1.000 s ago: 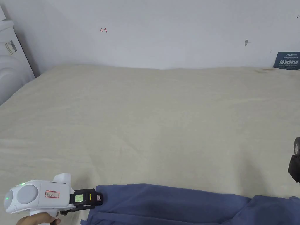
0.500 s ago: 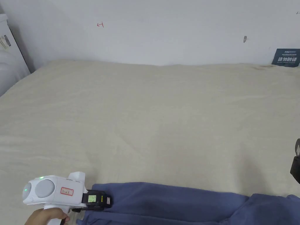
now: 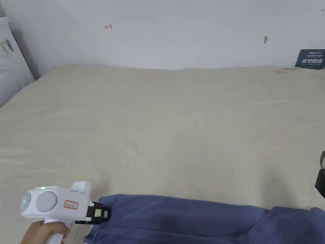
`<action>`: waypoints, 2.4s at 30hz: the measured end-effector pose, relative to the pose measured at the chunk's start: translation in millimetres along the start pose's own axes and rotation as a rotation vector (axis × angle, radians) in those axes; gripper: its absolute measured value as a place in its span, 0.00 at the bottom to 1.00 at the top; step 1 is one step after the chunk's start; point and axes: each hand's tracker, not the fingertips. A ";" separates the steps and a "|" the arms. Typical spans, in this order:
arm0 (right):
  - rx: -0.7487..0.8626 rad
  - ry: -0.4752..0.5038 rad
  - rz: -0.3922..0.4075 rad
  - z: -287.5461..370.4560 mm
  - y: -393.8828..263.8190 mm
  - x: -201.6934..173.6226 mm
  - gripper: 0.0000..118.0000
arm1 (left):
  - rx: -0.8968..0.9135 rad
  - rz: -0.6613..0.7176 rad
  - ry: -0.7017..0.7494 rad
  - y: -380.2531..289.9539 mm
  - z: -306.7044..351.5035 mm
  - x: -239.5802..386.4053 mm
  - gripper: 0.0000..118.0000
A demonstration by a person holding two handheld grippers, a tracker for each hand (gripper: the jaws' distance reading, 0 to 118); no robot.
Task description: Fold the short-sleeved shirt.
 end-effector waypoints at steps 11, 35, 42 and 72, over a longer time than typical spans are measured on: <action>0.024 -0.005 -0.010 5.9 4.9 10.2 0.00 | 0.020 0.007 0.046 16.0 54.8 -3.4 0.00; 0.040 -0.001 -0.033 26.6 -3.2 47.4 0.00 | -0.084 -0.015 -0.019 31.4 7.9 130.3 0.00; 0.039 -0.001 -0.028 35.1 -8.2 62.2 0.00 | -0.156 -0.120 -0.072 27.0 -51.7 206.4 0.00; 0.016 -0.024 -0.035 37.0 -10.2 72.8 0.00 | 0.154 -0.117 -0.073 11.1 -18.7 233.6 1.00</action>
